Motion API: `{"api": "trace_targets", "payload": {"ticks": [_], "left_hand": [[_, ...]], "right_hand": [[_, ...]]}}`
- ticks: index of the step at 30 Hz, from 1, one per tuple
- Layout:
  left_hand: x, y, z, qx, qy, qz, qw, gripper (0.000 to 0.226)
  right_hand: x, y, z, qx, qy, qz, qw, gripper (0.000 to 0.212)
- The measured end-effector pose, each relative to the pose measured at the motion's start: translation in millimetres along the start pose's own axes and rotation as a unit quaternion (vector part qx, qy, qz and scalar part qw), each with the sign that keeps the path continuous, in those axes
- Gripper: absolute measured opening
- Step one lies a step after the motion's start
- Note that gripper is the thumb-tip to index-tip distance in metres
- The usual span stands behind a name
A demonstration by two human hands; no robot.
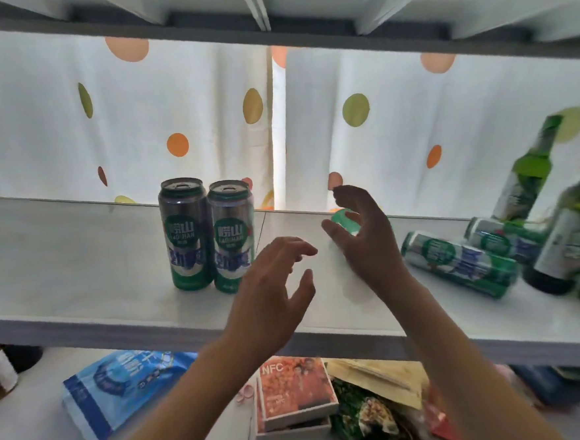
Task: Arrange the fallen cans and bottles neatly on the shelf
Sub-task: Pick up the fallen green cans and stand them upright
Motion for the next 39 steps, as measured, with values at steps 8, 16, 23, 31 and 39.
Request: {"api": "trace_targets", "payload": {"ticks": [8, 16, 23, 31, 39], "left_hand": [[-50, 31, 38, 0.014, -0.035, -0.057, 0.998, 0.031], [-105, 23, 57, -0.015, -0.141, 0.037, 0.989, 0.050], [-128, 27, 80, -0.283, -0.241, 0.359, 0.856, 0.074], [-125, 22, 90, -0.323, -0.280, 0.364, 0.828, 0.052], [-97, 23, 96, -0.170, -0.201, 0.183, 0.947, 0.061]], "right_hand": [[70, 26, -7, -0.019, 0.067, -0.030, 0.997, 0.041], [102, 38, -12, -0.060, 0.064, -0.052, 0.995, 0.039], [107, 50, -20, -0.062, 0.055, -0.092, 0.992, 0.043], [102, 57, -33, -0.057, 0.046, -0.080, 0.994, 0.040], [97, 52, -37, -0.061, 0.040, -0.093, 0.993, 0.041]]}}
Point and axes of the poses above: each hand's wrist, its own z-axis towards the middle knuckle, its own x-axis out of the back of the hand, y = z × x, the point moved 1 cm from there along z, towards the middle knuckle, and after that the axes turned 11 degrees about z, right-handed, at the moved point
